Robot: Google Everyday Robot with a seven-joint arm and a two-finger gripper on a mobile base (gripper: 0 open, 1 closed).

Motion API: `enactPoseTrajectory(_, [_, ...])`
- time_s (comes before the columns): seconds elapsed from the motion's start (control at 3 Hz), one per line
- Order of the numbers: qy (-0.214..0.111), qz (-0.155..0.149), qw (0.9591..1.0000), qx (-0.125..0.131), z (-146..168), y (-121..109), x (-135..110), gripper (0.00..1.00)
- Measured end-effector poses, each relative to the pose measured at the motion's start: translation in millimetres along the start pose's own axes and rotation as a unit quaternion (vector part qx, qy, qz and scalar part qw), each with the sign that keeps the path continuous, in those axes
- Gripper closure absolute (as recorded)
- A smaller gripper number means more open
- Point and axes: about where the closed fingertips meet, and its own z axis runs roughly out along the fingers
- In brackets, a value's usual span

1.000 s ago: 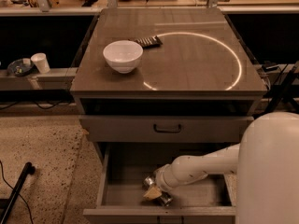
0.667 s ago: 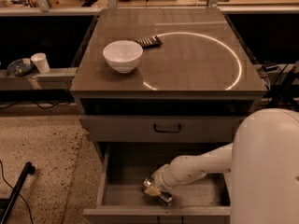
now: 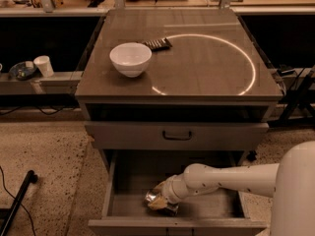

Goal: Pick redbull can from middle drawer and place on counter

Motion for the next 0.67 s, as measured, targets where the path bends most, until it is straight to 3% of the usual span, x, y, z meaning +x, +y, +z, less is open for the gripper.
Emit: enactPoseTrajectory(0.67, [-0.004,-0.013,0.9999,0.004,-9.1,-3.5,-3.9,1.00])
